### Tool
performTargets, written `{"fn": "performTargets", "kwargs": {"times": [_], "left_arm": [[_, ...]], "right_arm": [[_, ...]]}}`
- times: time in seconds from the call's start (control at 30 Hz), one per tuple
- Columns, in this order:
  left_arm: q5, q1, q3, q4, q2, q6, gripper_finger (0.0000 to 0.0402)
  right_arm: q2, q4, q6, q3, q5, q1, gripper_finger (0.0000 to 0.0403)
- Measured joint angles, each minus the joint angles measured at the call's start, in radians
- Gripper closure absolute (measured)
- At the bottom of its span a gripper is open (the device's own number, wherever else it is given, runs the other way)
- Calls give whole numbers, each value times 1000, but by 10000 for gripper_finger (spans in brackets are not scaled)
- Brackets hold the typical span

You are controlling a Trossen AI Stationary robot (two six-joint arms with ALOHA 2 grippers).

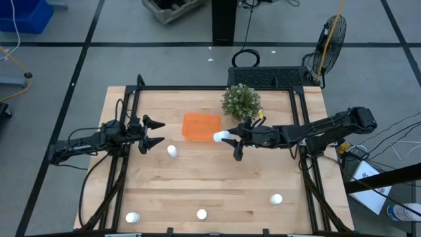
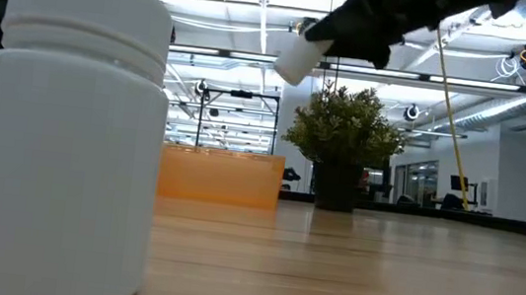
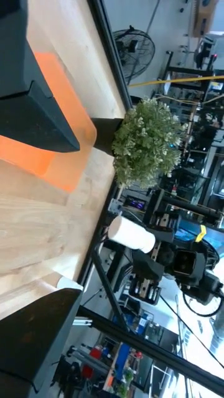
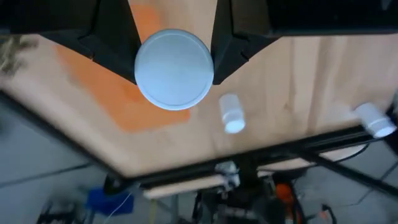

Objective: Pick and place pill bottles into a basket
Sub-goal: Put the white pill bottle into the orange bin

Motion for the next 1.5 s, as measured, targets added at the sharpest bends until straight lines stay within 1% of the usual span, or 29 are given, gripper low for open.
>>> {"fn": "performTargets", "kwargs": {"times": [0.07,0.23,0.4,0.67,0.73,0.83,0.93,1.17,1.27,1.33,1.43,1.5], "left_arm": [[0,0,0,-1,0,0,23],[0,0,0,0,0,0,23],[1,0,0,16,0,-17,23],[1,-1,0,17,0,-48,23],[0,-1,0,18,0,-48,23],[0,-1,0,18,0,-48,23],[1,-1,0,18,0,-45,23],[0,-1,0,17,0,-44,23],[0,-1,0,17,0,-44,23],[0,-1,0,17,0,-44,23],[0,-1,0,17,0,-45,23],[0,-1,0,17,0,-45,23]], "right_arm": [[20,0,-40,26,22,0,254],[129,-10,-102,129,21,-27,254],[258,-190,-106,297,22,-74,254],[426,-499,-100,594,17,-164,254],[457,-550,-83,640,-28,-195,254],[491,-546,-74,665,-114,-239,254],[501,-569,-50,666,-154,-276,254],[520,-631,-2,665,-167,-321,254],[559,-600,-1,669,-191,-323,254],[587,-620,7,666,-191,-322,254],[632,-593,10,665,-214,-325,254],[647,-606,15,665,-219,-329,254]]}}
